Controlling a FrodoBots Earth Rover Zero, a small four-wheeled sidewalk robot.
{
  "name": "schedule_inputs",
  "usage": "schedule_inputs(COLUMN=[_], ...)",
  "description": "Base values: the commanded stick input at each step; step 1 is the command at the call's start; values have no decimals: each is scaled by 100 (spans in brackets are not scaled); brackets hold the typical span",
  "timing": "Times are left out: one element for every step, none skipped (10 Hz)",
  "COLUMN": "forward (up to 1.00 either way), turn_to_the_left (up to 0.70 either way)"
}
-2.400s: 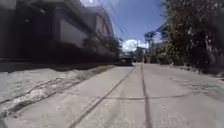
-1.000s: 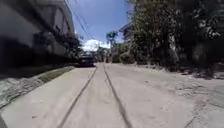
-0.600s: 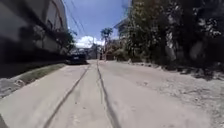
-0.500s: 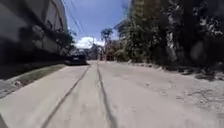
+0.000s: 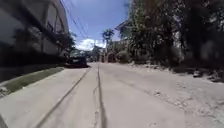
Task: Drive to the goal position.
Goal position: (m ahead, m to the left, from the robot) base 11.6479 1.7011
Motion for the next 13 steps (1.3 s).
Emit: schedule_inputs(forward=[100,100,100,100,100,100,100,100,100,100,100,100,100], turn_to_the_left=[8,13,1,2,12,19,5,18,7,0,11,0,0])
